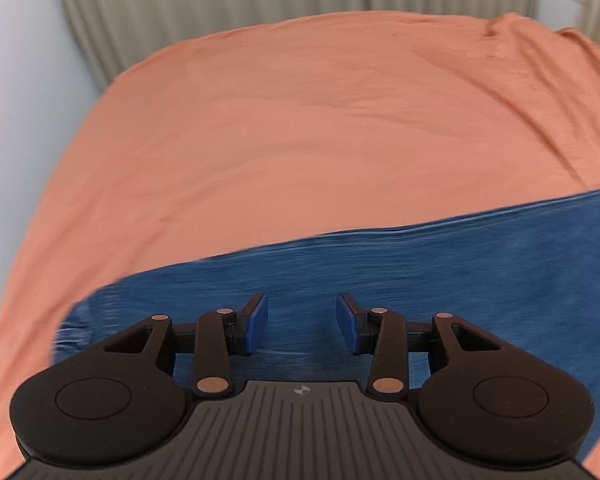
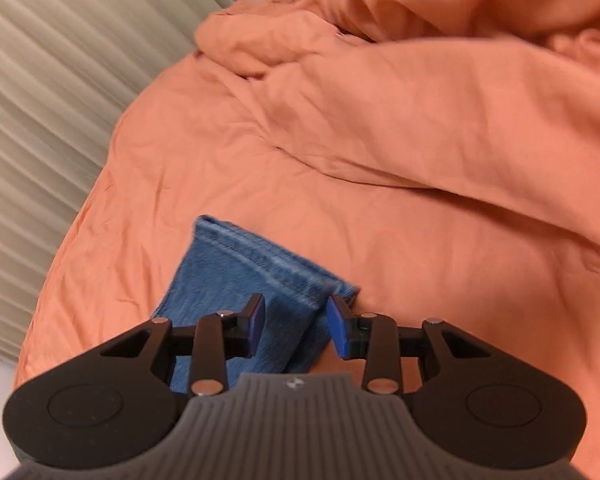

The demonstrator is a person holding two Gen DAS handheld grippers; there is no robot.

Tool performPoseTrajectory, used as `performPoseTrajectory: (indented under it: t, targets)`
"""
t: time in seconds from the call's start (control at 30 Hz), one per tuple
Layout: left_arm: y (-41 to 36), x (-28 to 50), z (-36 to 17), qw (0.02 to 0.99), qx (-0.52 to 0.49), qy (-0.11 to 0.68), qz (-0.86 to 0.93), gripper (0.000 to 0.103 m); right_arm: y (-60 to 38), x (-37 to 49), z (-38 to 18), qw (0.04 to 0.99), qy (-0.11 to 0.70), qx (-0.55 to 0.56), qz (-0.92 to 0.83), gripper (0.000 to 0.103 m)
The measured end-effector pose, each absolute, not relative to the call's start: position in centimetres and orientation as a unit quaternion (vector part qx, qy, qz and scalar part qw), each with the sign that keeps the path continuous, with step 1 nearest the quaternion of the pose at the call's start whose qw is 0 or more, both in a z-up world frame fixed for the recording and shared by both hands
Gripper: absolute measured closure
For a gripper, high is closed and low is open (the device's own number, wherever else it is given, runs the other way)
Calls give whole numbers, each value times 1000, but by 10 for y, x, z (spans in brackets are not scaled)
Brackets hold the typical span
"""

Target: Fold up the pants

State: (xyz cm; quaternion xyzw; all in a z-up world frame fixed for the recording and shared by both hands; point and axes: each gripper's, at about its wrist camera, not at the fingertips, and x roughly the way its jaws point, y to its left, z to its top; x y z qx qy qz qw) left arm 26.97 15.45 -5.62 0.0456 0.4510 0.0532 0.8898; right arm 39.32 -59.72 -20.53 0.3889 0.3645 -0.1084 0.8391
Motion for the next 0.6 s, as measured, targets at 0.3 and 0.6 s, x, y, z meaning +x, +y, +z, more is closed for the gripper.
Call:
performPoseTrajectory:
  t: [0.3, 0.6]
  targets:
    - [73, 297, -98, 873, 66, 482, 1, 56, -617, 393, -168, 879, 317, 355, -20, 103]
    - [18, 321, -102, 875, 75, 472, -79, 56, -623, 398, -223, 859, 360, 359, -52, 95]
